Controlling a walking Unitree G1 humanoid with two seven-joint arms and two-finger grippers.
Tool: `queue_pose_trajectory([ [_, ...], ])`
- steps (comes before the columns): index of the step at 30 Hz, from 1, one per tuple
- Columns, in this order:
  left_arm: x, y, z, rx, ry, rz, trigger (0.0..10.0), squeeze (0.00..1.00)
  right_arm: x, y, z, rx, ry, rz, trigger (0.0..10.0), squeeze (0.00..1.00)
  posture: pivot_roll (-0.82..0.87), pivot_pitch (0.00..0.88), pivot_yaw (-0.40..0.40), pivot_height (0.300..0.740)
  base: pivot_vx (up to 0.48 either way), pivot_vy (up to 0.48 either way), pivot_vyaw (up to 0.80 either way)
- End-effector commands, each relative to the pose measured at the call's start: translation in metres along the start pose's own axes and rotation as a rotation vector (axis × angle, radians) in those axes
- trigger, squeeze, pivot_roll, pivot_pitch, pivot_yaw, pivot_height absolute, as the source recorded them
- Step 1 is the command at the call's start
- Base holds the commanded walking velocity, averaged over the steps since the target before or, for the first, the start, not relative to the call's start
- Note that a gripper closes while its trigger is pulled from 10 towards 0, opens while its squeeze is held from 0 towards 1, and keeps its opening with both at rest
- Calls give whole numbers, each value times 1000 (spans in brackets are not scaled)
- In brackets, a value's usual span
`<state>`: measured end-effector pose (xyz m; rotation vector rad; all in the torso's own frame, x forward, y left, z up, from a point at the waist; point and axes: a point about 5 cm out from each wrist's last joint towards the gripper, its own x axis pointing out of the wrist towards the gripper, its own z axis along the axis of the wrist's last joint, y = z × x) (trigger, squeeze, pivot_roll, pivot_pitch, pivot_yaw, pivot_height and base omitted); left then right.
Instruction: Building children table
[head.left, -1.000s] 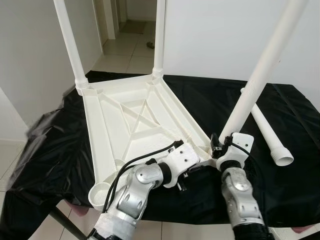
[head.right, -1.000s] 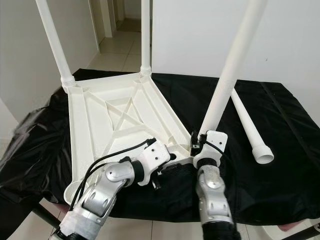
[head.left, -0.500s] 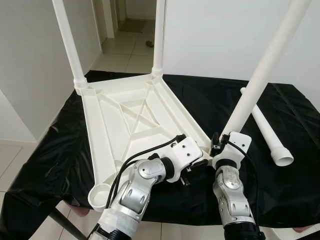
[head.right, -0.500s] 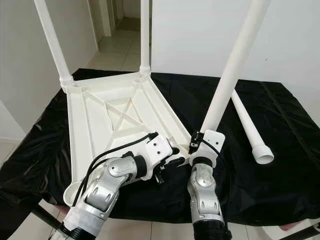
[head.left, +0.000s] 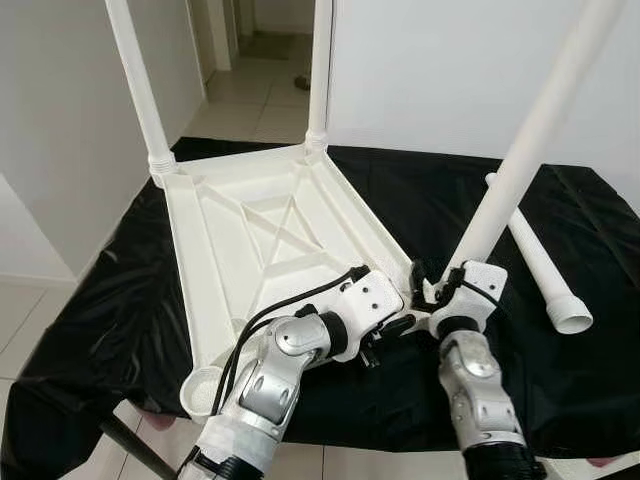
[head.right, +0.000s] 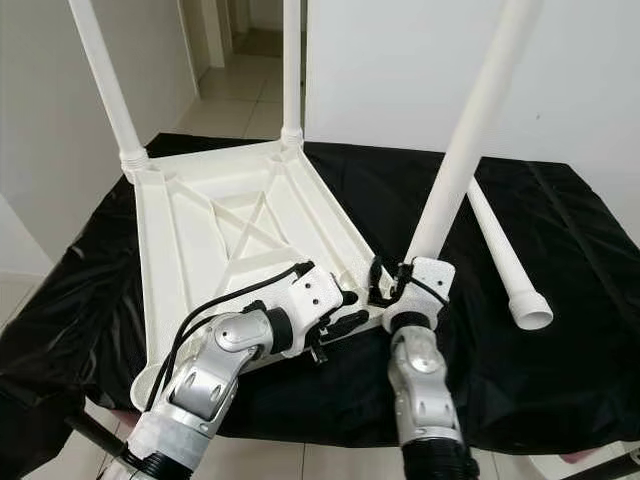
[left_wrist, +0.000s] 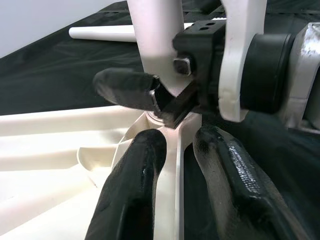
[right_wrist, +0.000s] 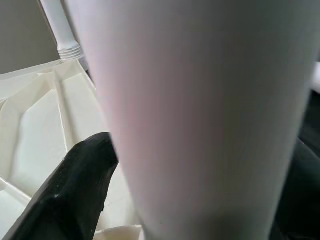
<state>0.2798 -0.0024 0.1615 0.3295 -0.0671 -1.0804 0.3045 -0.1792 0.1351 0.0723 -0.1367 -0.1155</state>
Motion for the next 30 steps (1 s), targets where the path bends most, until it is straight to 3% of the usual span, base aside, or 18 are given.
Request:
queue_pose_trajectory([
  [1,2,7,0,-11,-7,194,10000,0,1,-2,2,1,-10,21,10000,1000,-18,0,-21,740,0,0,0],
  [4,2,7,0,-10,-8,193,10000,0,1,-4,2,-10,-4,56,10000,1000,-19,0,-21,740,0,0,0],
  [5,3,7,0,-9,-10,191,10000,0,2,-7,2,-17,8,123,10000,0,-24,0,-20,740,0,0,0],
  [8,3,6,0,-8,-11,190,10000,0,2,-9,3,-18,15,170,10000,0,-24,0,-20,740,0,0,0],
  [9,3,6,1,-7,-14,187,10000,0,3,-16,4,-29,23,284,10000,0,-28,0,-17,740,0,0,0],
  [12,3,5,2,-7,-16,184,10000,0,4,-19,5,-37,28,328,10000,0,-28,0,-17,740,0,0,0],
  [14,4,4,3,-9,-19,178,10000,0,6,-24,6,-52,48,431,10000,0,-26,0,-14,740,0,0,0],
  [24,4,-5,1,-12,-15,143,10000,0,8,-32,-1,-118,126,638,10000,0,-24,0,-6,740,0,0,0],
  [25,4,-7,1,-10,-16,137,10000,0,11,-35,-2,-147,137,649,8118,0,-19,6,-5,740,0,0,0],
  [26,4,-7,1,-10,-16,137,10000,0,11,-35,-2,-147,137,649,8118,0,-19,6,-5,740,0,0,0],
  [27,5,-8,2,-11,-17,133,10000,0,14,-39,-2,-160,145,653,1333,0,-19,6,-5,740,0,0,0],
  [28,5,-9,2,-11,-18,131,10000,0,16,-42,-2,-166,150,661,1333,0,-16,8,-6,740,0,0,0],
  [29,5,-9,3,-10,-17,131,10000,0,18,-45,-1,-173,153,671,0,0,-16,8,-6,740,0,0,0],
  [30,5,-9,3,-10,-17,131,10000,0,18,-45,-1,-173,153,671,0,0,-16,8,-6,740,0,0,0],
])
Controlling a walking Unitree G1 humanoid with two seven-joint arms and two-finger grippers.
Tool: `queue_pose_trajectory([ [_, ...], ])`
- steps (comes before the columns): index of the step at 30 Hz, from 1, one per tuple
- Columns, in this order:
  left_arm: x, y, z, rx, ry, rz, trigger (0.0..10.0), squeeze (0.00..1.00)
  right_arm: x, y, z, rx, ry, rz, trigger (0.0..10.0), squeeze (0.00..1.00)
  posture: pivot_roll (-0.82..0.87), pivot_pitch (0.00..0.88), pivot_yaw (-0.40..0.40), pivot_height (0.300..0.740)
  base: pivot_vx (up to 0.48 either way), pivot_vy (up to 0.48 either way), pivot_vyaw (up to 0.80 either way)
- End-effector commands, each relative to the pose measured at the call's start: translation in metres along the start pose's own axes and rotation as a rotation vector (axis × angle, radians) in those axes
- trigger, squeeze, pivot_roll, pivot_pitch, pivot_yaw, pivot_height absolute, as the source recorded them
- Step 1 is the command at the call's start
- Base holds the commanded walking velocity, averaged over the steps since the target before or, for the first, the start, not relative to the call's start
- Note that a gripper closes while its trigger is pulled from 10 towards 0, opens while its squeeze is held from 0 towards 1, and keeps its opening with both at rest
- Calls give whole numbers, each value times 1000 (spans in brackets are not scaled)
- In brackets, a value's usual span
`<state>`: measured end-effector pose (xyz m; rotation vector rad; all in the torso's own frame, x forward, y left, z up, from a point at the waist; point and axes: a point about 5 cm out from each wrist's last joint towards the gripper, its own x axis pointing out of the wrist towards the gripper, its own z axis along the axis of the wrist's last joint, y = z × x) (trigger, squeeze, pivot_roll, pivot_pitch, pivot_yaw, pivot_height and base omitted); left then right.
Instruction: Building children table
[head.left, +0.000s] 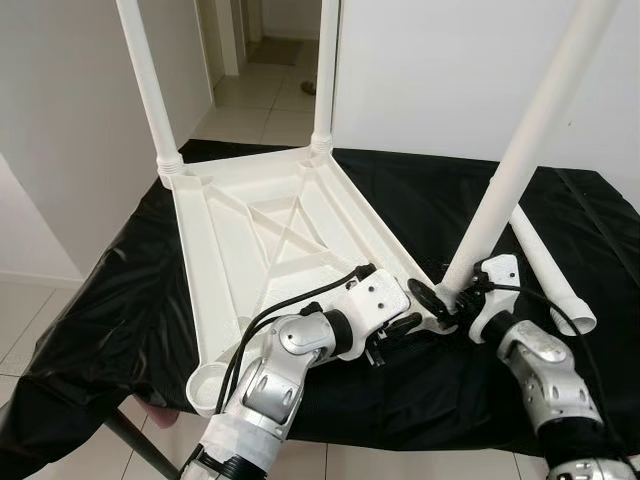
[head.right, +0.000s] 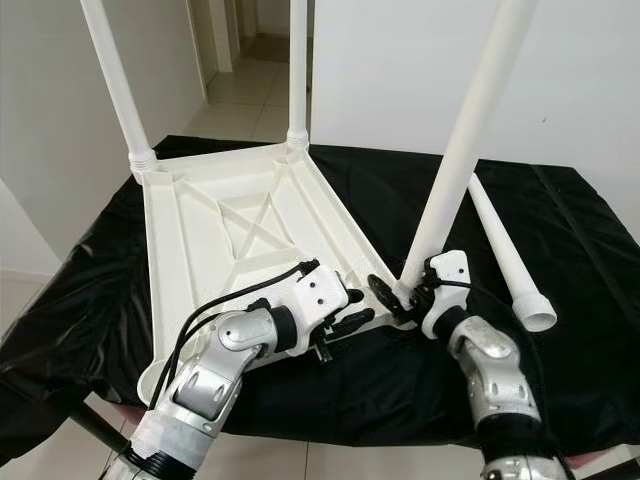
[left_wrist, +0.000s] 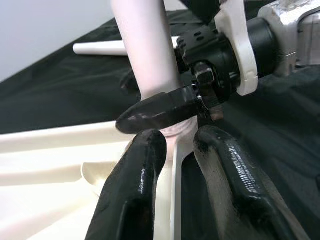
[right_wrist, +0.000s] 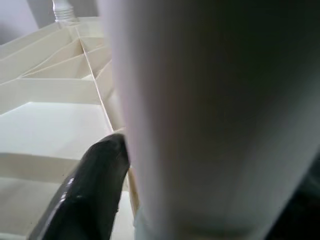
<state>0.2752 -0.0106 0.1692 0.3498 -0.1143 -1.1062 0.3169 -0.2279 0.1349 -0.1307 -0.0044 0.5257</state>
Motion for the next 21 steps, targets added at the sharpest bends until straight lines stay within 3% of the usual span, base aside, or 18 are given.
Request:
queue_pose_trajectory([
  [1,0,-3,-7,-49,18,156,10000,0,0,-3,-2,-11,19,32,0,0,-15,10,-7,740,0,0,0],
  [12,0,-2,-7,-49,20,161,10000,0,-4,-8,-6,11,39,19,0,0,-20,24,-6,740,0,0,0],
  [13,0,-3,-7,-51,19,160,10000,0,-4,-8,-8,24,43,-11,10000,0,-22,28,-6,740,0,0,0],
  [21,0,-4,-6,-56,18,158,10000,0,1,0,-13,57,44,-108,10000,0,-20,32,-5,740,0,0,0],
])
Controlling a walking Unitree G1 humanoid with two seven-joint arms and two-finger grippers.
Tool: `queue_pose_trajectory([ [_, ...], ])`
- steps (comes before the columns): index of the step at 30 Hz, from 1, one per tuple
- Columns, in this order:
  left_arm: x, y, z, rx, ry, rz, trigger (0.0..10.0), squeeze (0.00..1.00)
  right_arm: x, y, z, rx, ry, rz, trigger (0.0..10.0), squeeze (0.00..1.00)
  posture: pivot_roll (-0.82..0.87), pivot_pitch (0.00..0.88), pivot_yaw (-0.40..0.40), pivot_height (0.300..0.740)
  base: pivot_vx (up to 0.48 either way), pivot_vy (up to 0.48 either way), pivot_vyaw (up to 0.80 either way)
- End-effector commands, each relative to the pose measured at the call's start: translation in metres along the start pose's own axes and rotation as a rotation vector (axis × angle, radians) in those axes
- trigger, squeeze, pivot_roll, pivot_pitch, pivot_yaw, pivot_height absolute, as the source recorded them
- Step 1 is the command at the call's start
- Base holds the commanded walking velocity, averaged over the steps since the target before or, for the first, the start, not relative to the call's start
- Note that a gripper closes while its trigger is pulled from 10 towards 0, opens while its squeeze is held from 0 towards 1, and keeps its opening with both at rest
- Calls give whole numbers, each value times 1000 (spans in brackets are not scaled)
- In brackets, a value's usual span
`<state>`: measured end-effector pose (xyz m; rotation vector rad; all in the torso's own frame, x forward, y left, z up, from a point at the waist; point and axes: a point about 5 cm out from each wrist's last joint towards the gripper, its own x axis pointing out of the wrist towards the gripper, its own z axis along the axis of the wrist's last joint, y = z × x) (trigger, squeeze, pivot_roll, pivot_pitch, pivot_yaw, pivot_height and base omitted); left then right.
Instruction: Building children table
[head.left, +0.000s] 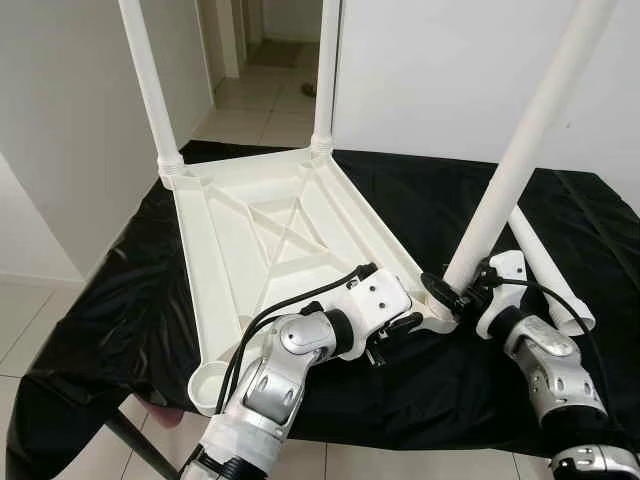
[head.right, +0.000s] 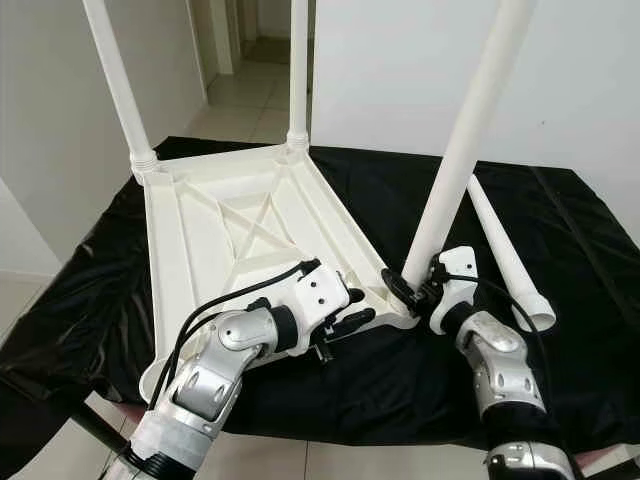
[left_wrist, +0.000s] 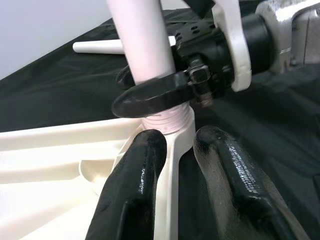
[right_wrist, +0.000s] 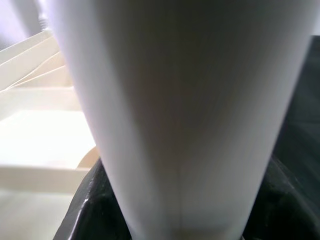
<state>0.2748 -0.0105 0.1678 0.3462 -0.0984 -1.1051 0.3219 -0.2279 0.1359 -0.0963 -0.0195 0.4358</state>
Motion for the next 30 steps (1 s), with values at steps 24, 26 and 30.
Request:
queue_pose_trajectory([
  [24,1,-5,-5,-54,6,160,10000,0,8,79,-12,170,25,-639,10000,0,-27,38,-12,740,0,0,0],
  [26,1,-5,-5,-55,7,161,10000,0,11,83,-12,177,22,-611,10000,0,-27,38,-12,740,0,0,0],
  [30,0,-4,-5,-54,7,165,10000,0,11,82,-11,163,27,-601,10000,0,-26,39,-15,740,0,0,0],
])
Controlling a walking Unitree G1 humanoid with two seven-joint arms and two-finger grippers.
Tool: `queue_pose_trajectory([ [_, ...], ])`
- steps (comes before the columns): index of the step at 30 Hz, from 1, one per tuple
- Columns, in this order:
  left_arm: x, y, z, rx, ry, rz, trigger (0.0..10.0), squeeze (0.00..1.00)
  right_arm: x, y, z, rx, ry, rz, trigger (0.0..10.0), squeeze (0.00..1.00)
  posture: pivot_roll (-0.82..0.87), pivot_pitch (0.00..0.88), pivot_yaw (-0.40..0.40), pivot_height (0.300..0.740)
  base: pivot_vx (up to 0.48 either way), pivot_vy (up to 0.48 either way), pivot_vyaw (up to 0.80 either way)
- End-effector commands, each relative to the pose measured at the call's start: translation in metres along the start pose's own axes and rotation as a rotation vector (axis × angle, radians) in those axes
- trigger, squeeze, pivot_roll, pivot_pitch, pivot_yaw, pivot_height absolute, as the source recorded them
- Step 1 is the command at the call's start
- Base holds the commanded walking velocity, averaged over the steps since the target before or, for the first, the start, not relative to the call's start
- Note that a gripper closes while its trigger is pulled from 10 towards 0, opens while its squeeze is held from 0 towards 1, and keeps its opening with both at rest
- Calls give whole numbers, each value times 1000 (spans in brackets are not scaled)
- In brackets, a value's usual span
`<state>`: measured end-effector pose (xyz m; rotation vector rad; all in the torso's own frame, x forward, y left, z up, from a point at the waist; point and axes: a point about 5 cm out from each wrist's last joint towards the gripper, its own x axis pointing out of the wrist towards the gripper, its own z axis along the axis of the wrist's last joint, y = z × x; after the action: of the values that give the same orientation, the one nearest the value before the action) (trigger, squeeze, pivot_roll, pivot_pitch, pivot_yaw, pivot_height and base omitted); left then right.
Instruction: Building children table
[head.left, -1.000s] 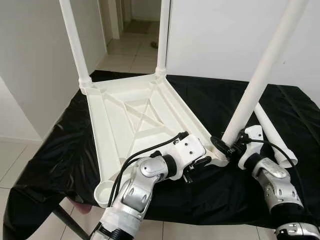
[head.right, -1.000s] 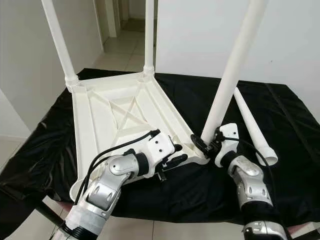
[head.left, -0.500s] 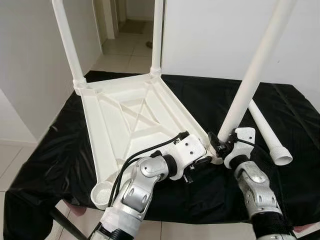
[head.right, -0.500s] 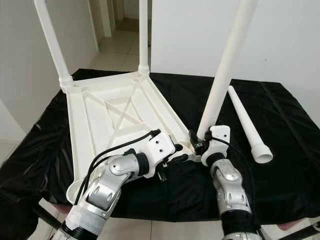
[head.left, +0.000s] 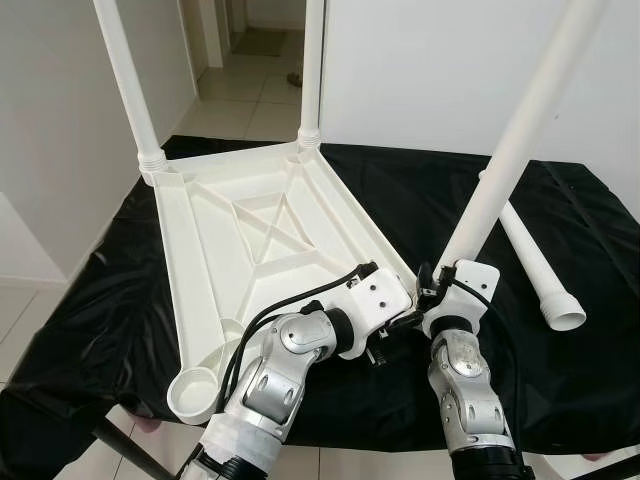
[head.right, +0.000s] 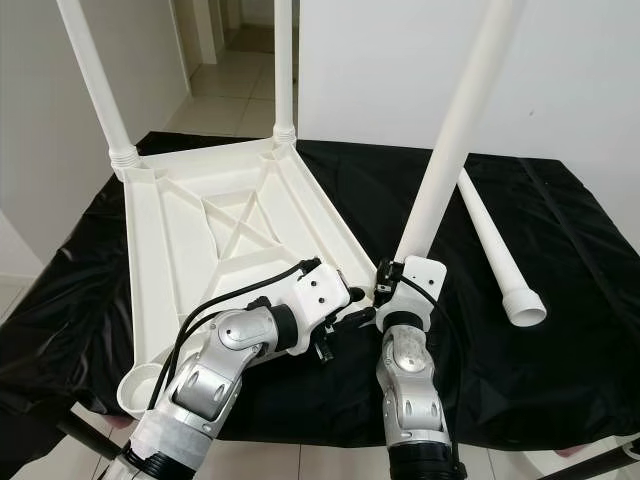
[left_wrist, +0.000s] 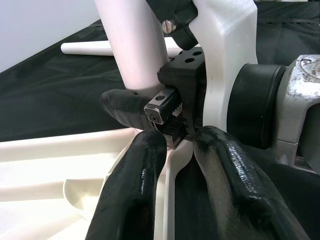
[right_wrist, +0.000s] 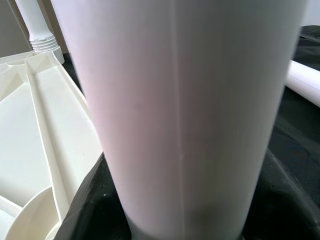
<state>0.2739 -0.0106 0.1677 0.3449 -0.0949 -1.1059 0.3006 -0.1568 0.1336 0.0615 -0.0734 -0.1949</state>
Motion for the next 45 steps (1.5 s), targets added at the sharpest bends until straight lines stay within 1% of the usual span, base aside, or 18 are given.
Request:
queue_pose_trajectory([
  [1,1,-3,-5,-51,5,166,10000,0,-5,5,-16,-3,88,27,10000,0,-26,39,-15,740,0,0,0],
  [3,1,-3,-5,-52,5,166,10000,0,-6,5,-15,-6,94,12,10000,0,-26,39,-15,740,0,0,0],
  [4,1,-3,-5,-52,5,167,10000,0,-7,6,-15,-8,95,7,10000,63,-24,38,-18,740,0,0,0],
  [5,1,-3,-5,-52,5,167,10000,0,-7,6,-15,-8,95,7,10000,63,-24,38,-18,740,0,0,0],
  [6,1,-2,-5,-52,4,169,10000,0,-7,6,-12,-5,80,21,10000,1000,-26,36,-18,740,0,0,0],
  [10,1,-2,-4,-53,2,172,10000,0,-4,3,-4,26,38,57,10000,1000,-28,35,-18,740,0,0,0],
  [14,1,-2,-3,-53,-1,173,10000,0,3,-7,1,-3,31,135,10000,1000,-29,36,-18,740,0,0,0],
  [15,1,-1,-4,-53,0,173,10000,0,4,-9,2,-16,28,161,10000,376,-29,36,-19,740,0,0,0],
  [16,1,-1,-4,-53,0,173,10000,0,4,-9,2,-16,28,161,10000,376,-29,36,-19,740,0,0,0],
  [17,1,-1,-4,-51,0,174,10000,0,6,-12,3,-20,30,191,10000,0,-29,36,-19,740,0,0,0],
  [22,1,1,-3,-48,0,177,10000,0,14,-31,6,-60,45,357,10000,0,-29,31,-15,740,0,0,0],
  [24,1,1,-3,-48,0,178,10000,0,15,-35,6,-57,51,381,10000,0,-29,31,-15,740,0,0,0],
  [25,1,1,-3,-46,0,176,10000,0,18,-42,6,-83,60,439,10000,0,-28,29,-14,740,0,0,0],
  [28,1,1,-3,-43,-1,173,10000,0,17,-46,1,-119,90,556,10000,0,-26,23,-9,740,0,0,0],
  [30,1,1,-3,-43,-1,173,10000,0,17,-46,1,-119,90,556,10000,0,-26,23,-9,740,0,0,0],
  [35,1,3,-2,-36,-1,173,10000,0,18,-46,2,-149,72,683,10000,0,-24,13,-5,740,0,0,0],
  [38,1,3,-2,-35,-1,172,10000,0,19,-44,3,-147,63,705,10000,0,-24,11,-2,740,0,0,0],
  [45,3,2,0,-29,-7,161,10000,0,29,-40,8,-204,22,774,10000,0,-23,2,4,740,0,0,0],
])
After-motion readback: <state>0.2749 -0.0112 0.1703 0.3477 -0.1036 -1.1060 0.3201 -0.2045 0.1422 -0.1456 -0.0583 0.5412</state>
